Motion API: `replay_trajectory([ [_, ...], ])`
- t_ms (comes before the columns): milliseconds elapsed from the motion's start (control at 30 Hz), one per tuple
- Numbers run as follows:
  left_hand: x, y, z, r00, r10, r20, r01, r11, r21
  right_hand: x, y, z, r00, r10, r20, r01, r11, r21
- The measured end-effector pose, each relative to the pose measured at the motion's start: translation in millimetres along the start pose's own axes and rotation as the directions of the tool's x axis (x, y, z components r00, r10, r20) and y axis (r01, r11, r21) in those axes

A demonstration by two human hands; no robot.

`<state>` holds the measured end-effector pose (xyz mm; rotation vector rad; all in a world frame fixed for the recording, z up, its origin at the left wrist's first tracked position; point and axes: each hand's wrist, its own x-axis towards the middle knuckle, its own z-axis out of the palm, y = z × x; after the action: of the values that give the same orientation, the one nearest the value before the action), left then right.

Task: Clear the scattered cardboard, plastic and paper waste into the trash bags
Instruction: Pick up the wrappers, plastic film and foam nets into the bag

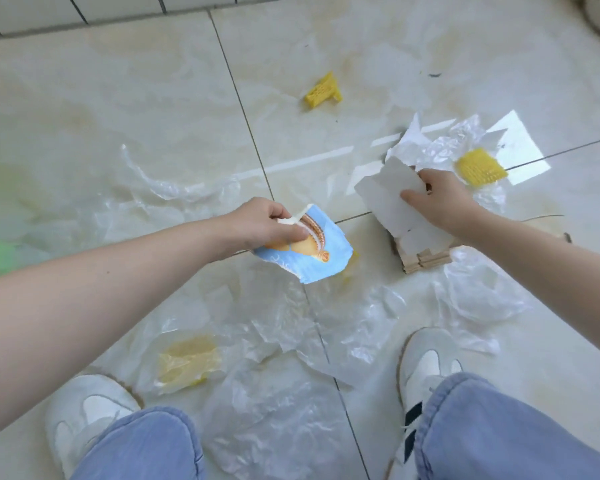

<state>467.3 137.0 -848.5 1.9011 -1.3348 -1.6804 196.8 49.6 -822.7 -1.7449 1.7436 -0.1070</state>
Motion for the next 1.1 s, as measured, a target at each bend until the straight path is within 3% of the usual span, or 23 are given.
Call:
replay_trajectory([
  [200, 30.3, 45.7, 46.7, 0.999, 0.047, 0.011, -0.047, 0.997, 0.060, 2.2, 53.4, -31.0, 0.971, 0.240, -0.023, -0.229, 0.949, 0.217],
  [367, 67.2, 78.7, 79.2, 0.999, 0.035, -0.035, -0.037, 0.998, -0.057, -1.2, 79.9, -30.6, 0.925, 0.349, 0.152, -0.376, 0.897, 0.231],
  [533, 99.3, 103.5, 92.9, 0.983, -0.118, -0.144, 0.063, 0.938, -0.340, -8.3, 84.0, -4.5, 0.946, 0.268, 0.184, -0.290, 0.951, 0.110],
  [700, 120.8, 126.5, 100.7, 0.978, -0.182, -0.103, 0.111, 0.869, -0.483, -2.9, 88.3, 7.8, 0.964, 0.253, 0.088, -0.251, 0.968, -0.033],
  [800, 121.4, 131.1, 109.6, 0.978, -0.203, -0.035, 0.163, 0.863, -0.477, 3.0, 95.3, 0.4, 0.960, 0.278, 0.023, -0.276, 0.959, -0.066],
  [933, 115.2, 125.2, 120.7, 0.973, -0.225, 0.051, 0.224, 0.873, -0.434, 9.7, 104.6, -9.1, 0.946, 0.319, 0.057, -0.320, 0.948, 0.010],
  [1100, 111.8, 115.5, 123.2, 0.983, -0.178, 0.041, 0.177, 0.871, -0.458, 2.6, 101.6, -6.8, 0.954, 0.299, 0.032, -0.301, 0.945, 0.125],
])
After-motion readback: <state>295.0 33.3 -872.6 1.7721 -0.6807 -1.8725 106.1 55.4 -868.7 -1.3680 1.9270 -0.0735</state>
